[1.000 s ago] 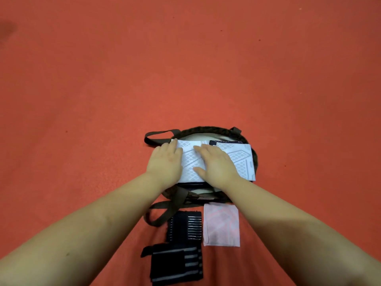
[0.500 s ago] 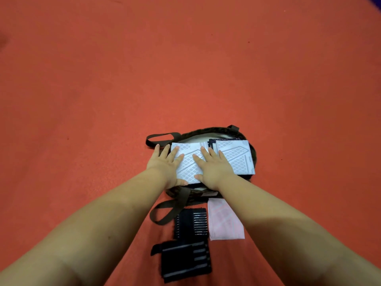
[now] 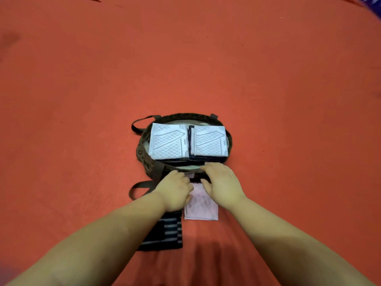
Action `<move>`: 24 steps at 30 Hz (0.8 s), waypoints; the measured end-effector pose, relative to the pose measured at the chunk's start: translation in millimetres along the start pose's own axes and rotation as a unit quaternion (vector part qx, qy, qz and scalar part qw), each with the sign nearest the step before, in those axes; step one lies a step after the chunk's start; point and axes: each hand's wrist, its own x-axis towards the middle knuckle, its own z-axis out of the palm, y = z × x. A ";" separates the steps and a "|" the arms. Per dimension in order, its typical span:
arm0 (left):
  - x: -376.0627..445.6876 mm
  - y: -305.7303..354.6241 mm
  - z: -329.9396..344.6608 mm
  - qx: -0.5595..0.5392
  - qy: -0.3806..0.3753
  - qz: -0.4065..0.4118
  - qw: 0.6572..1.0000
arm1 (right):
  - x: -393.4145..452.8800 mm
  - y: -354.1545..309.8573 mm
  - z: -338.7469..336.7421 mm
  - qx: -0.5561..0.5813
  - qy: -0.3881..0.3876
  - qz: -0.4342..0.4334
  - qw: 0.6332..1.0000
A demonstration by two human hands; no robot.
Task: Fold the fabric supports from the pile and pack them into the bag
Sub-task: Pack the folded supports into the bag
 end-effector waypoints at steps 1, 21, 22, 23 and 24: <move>0.4 11.0 7.7 -0.004 -0.040 -0.011 0.999 | -12.4 6.9 6.7 0.003 -0.005 0.003 1.000; 15.2 59.3 79.2 -0.226 -0.181 -0.218 0.932 | -49.1 28.6 96.3 0.418 -0.109 0.424 0.796; 14.5 59.1 75.4 -0.262 -0.128 -0.244 0.925 | -50.1 25.5 90.2 0.432 -0.118 0.407 0.796; 14.0 58.5 69.4 -0.287 -0.073 -0.268 0.917 | -51.6 22.9 83.1 0.446 -0.123 0.392 0.795; 13.5 57.1 62.7 -0.298 -0.030 -0.281 0.912 | -53.3 21.1 75.4 0.456 -0.125 0.380 0.795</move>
